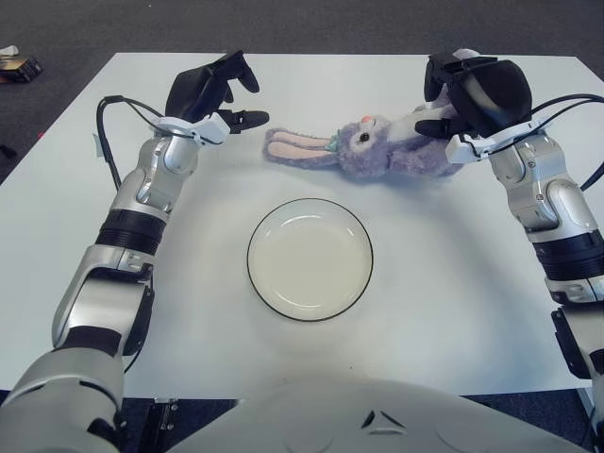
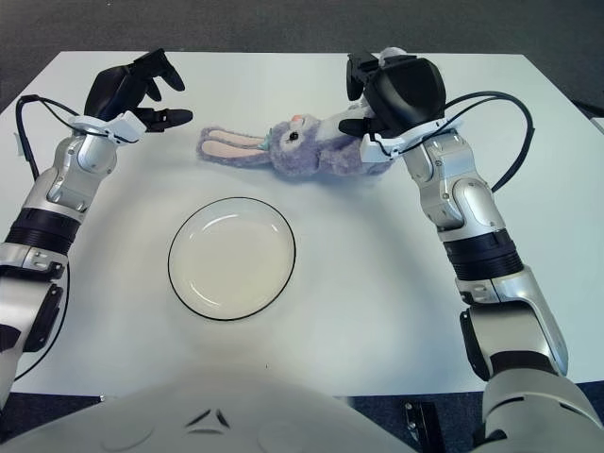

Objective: Put the doll into the plate.

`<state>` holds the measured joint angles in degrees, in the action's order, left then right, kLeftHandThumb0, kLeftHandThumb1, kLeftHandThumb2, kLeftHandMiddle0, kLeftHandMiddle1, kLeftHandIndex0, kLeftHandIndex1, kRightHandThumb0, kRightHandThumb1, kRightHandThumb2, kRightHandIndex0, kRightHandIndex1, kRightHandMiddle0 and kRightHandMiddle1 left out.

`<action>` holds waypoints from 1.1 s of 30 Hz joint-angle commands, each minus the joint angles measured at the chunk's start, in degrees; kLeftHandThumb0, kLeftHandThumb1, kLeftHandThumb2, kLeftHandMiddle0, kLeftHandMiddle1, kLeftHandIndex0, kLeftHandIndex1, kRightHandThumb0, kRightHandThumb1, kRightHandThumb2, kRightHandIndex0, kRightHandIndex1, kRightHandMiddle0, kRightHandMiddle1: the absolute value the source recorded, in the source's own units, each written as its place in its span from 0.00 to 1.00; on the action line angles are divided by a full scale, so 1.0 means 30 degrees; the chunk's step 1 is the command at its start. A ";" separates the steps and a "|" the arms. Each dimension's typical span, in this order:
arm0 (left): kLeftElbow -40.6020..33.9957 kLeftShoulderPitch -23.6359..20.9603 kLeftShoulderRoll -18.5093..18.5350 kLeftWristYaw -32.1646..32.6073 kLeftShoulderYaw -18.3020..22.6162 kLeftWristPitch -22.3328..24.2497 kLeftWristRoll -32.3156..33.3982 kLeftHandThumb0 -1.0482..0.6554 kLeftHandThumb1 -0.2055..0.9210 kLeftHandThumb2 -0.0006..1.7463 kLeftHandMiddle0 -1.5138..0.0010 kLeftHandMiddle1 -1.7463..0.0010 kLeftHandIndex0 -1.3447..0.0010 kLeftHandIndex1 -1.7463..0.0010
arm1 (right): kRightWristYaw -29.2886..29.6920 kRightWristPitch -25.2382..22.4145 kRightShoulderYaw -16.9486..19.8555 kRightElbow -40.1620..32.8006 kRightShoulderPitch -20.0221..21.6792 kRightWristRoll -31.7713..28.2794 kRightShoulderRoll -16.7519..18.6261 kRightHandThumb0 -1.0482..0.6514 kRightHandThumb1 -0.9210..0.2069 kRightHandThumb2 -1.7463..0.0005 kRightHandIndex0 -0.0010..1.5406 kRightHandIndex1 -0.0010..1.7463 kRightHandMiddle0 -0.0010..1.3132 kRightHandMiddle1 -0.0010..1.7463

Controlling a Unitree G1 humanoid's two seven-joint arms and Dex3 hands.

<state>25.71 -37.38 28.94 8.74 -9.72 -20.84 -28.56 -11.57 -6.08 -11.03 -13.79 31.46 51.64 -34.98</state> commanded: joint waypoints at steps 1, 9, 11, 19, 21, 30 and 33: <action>0.0334 -0.0296 -0.0055 0.0028 -0.0099 -0.0133 -0.0333 0.40 1.00 0.15 0.60 0.03 0.65 0.16 | -0.1232 -0.0818 0.0180 -0.0869 -0.0214 0.0362 0.0195 0.34 0.00 0.79 0.27 0.55 0.26 0.70; 0.0894 -0.0549 -0.0219 0.0108 -0.0174 -0.0292 -0.0484 0.40 1.00 0.15 0.60 0.03 0.65 0.16 | -0.1262 -0.0916 0.0161 -0.0855 0.0093 0.0093 0.0788 0.28 0.00 0.82 0.29 0.37 0.31 0.39; 0.1033 -0.0592 -0.0262 0.0130 -0.0187 -0.0349 -0.0536 0.40 1.00 0.15 0.60 0.03 0.64 0.16 | -0.1261 -0.0877 0.0110 -0.0765 0.0255 0.0103 0.0898 0.28 0.00 0.82 0.29 0.39 0.32 0.37; 0.1376 -0.0680 -0.0390 0.0140 -0.0202 -0.0538 -0.0645 0.40 1.00 0.15 0.60 0.04 0.64 0.17 | -0.1711 -0.0371 -0.0295 -0.0494 0.1063 0.0570 0.0833 0.29 0.00 0.84 0.24 0.43 0.33 0.35; 0.1387 -0.0688 -0.0406 0.0126 -0.0196 -0.0544 -0.0658 0.40 1.00 0.15 0.60 0.04 0.64 0.17 | -0.1747 -0.0275 -0.0313 -0.0521 0.1115 0.0675 0.0815 0.30 0.00 0.84 0.24 0.43 0.33 0.34; 0.1424 -0.0717 -0.0467 0.0057 -0.0210 -0.0497 -0.0667 0.40 1.00 0.15 0.60 0.05 0.64 0.17 | -0.1842 -0.0023 -0.0314 -0.0650 0.1229 0.1028 0.0832 0.30 0.00 0.85 0.24 0.37 0.33 0.33; 0.1444 -0.0722 -0.0479 0.0057 -0.0216 -0.0500 -0.0664 0.40 1.00 0.15 0.60 0.05 0.64 0.17 | -0.1984 -0.0056 -0.0355 -0.0648 0.1334 0.1090 0.0905 0.31 0.00 0.85 0.25 0.34 0.33 0.32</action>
<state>29.64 -38.12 27.55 8.76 -10.18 -22.10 -30.00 -16.73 -6.40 -11.86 -15.53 34.17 53.92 -32.21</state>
